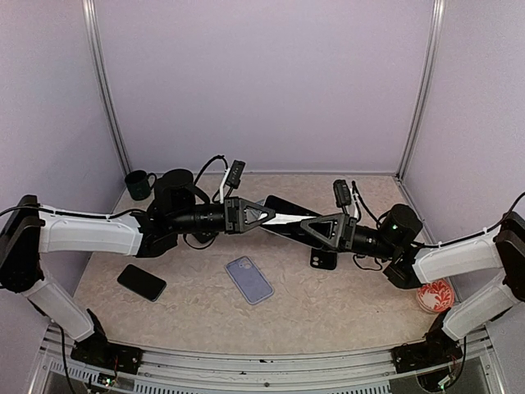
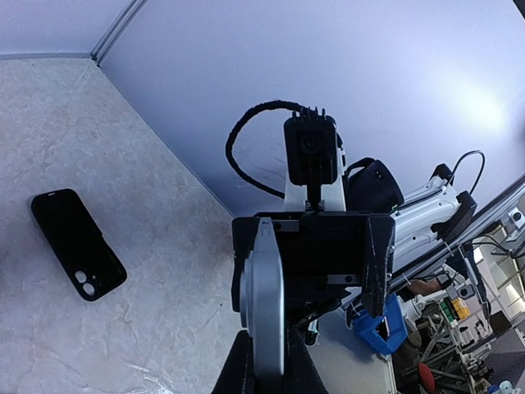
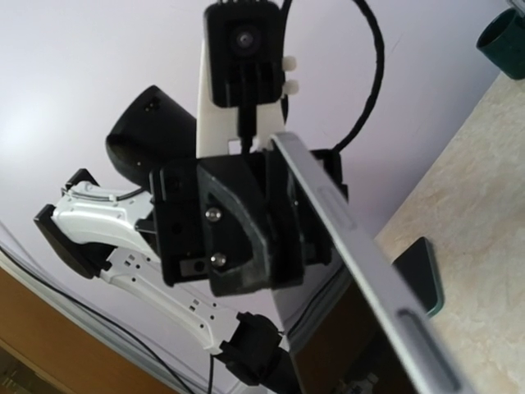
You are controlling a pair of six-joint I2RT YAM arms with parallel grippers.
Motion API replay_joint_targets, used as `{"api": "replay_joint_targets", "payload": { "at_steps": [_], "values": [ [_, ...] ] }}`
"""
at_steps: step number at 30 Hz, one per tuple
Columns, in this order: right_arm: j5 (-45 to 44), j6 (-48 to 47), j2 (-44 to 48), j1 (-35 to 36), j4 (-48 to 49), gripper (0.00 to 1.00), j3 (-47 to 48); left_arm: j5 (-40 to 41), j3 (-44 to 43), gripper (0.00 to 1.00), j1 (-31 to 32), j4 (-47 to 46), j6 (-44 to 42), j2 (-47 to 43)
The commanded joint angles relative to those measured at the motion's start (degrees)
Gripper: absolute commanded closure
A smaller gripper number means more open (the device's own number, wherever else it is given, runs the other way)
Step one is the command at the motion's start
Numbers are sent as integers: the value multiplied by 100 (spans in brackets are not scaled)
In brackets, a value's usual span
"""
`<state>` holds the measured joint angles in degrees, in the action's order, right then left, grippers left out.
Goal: Put the phone into the phone case
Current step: Pass from the left arm to the right
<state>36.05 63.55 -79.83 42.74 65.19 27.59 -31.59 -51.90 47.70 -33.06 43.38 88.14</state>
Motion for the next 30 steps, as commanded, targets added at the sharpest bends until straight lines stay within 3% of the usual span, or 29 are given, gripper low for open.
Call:
{"api": "replay_joint_targets", "payload": {
  "at_steps": [1, 10, 16, 20, 23, 27, 30],
  "values": [
    [-39, -56, 65, 88, 334, 26, 76, 305, -51, 100, -6, -345, 26, 11],
    [20, -23, -38, 93, 550, 72, 84, 243, -48, 100, -7, -264, 46, 116],
    [48, -36, -76, 91, 566, 97, 106, 215, -125, 100, -15, -107, 5, 172],
    [60, -61, -76, 94, 557, 100, 97, 224, -149, 99, -45, -34, 10, 219],
    [60, -68, -61, 92, 560, 100, 72, 235, -118, 86, -134, 35, 12, 197],
    [15, -174, 52, 94, 378, 100, 37, 257, 26, 60, -341, 159, -65, 31],
    [-115, -395, 306, 89, -91, 100, 18, 457, 93, 34, -489, 658, -373, -203]
  ]
}}
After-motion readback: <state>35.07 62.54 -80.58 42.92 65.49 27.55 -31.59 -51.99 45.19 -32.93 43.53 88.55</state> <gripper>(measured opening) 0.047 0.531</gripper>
